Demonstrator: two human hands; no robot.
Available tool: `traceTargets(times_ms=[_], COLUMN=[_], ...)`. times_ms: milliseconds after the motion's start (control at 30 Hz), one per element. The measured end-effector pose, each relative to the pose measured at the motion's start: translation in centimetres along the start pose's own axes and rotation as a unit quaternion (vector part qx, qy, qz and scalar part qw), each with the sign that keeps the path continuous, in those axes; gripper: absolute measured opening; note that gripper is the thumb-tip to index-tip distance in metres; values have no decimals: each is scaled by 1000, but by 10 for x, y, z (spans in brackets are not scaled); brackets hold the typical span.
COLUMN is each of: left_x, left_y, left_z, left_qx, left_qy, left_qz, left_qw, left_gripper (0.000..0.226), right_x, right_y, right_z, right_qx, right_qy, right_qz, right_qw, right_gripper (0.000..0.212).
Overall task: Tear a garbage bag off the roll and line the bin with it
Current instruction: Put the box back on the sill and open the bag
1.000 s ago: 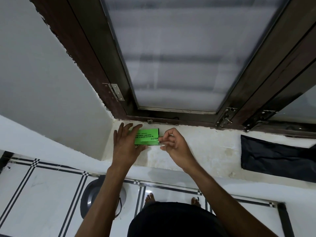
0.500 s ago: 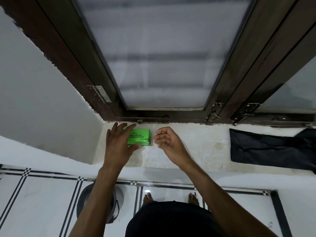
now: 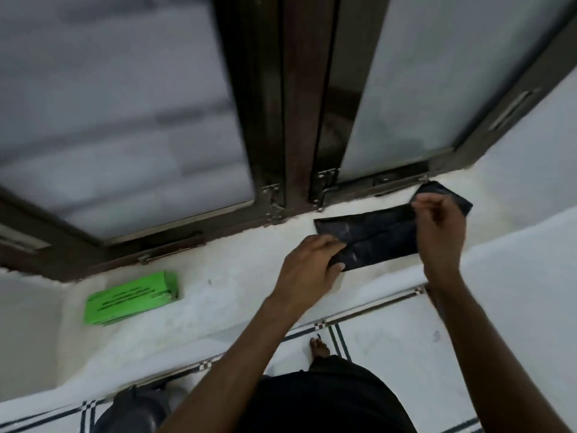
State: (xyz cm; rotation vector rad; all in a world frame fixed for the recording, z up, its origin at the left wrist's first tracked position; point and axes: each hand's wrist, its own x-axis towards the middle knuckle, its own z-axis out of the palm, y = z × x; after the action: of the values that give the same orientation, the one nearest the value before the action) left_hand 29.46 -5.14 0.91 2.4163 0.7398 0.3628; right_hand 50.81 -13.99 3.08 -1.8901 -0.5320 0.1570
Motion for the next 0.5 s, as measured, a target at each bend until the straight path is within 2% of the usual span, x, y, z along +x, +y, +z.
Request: traceTargets(times_ms=[100, 233, 300, 333, 433, 500], left_x=[22, 28, 26, 27, 25, 18], left_y=[13, 13, 15, 17, 26, 35], left_z=[32, 54, 58, 59, 59, 51], left_qx=[53, 90, 89, 94, 111, 98], left_qy=[-13, 14, 42, 48, 49, 46], left_qz=[5, -19, -38, -45, -65, -74], left_qw=[999, 996, 994, 993, 990, 991], left_gripper=[52, 31, 17, 11, 18, 26], right_x=[50, 99, 109, 112, 119, 117], right_y=[34, 88, 108, 111, 108, 104], right_z=[-34, -45, -48, -49, -53, -57], right_qx=[-144, -350, -392, -387, -343, -307], right_qy=[35, -48, -74, -72, -28, -3], right_qz=[4, 3, 6, -8, -43, -48], right_qw=[989, 935, 917, 919, 938, 951], right_gripper=[32, 58, 52, 45, 18, 12])
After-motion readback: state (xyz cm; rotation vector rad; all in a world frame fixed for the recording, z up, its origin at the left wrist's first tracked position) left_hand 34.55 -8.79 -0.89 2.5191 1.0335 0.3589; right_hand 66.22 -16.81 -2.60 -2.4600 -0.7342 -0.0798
